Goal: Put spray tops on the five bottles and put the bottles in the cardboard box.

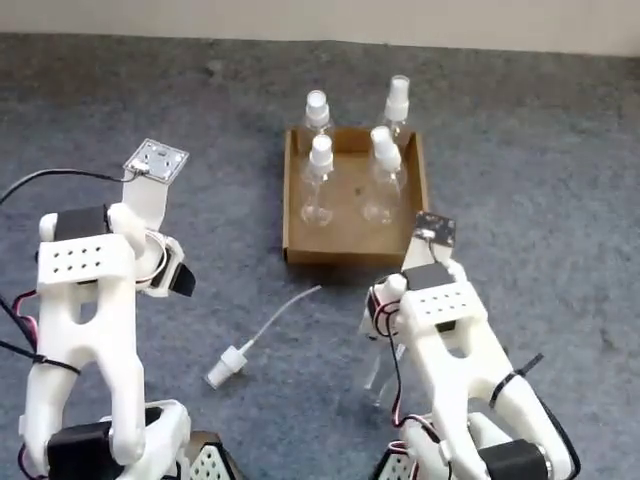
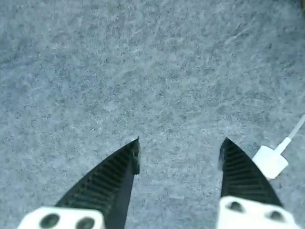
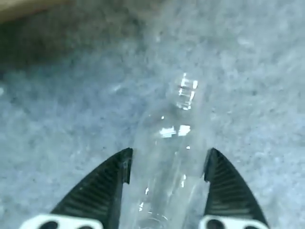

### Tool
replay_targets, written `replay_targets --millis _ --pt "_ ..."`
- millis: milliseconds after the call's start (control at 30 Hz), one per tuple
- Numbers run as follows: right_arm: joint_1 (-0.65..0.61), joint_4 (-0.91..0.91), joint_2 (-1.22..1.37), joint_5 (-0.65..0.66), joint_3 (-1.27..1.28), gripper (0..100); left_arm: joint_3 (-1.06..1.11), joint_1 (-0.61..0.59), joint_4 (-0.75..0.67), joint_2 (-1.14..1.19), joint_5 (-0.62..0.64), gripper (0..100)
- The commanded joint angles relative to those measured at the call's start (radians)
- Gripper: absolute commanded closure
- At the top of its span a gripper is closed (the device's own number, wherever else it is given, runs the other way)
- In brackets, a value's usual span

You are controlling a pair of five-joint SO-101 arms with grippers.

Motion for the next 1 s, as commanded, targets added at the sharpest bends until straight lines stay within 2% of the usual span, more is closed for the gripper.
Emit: replay_targets --millis 0,133,267,367,467,567,667,833,967 --pt "0.085 -0.012 -0.007 0.097 -0.005 85.8 -0.007 0.021 -0.003 -0.024 -0.006 77" --pt "0.349 -0.021 -0.007 0.368 -0.01 91.3 -0.007 0.019 -0.003 -0.024 -0.006 77" --pt "0.63 -0.076 -0.004 0.743 -0.079 97.4 -0.007 0.022 -0.005 -0.024 -0.006 77" --pt "0.759 -0.031 0.002 1.034 -0.157 97.4 -0.007 0.035 -0.003 -0.024 -0.006 77" --pt "0.855 -0.012 0.002 1.188 -0.225 97.4 -0.005 0.044 -0.003 -0.024 -0.006 77" --pt "0.911 -0.058 0.004 1.277 -0.28 97.4 0.024 0.073 -0.003 -0.024 -0.006 77" --pt "0.914 -0.099 0.005 1.332 -0.308 97.4 0.087 0.147 -0.003 -0.024 -0.006 77" --pt "0.915 -0.111 0.013 1.341 -0.308 97.4 0.177 0.326 -0.003 -0.024 -0.008 77" --pt "0.915 -0.11 0.128 1.341 -0.317 97.4 0.251 0.455 -0.009 -0.031 -0.074 77"
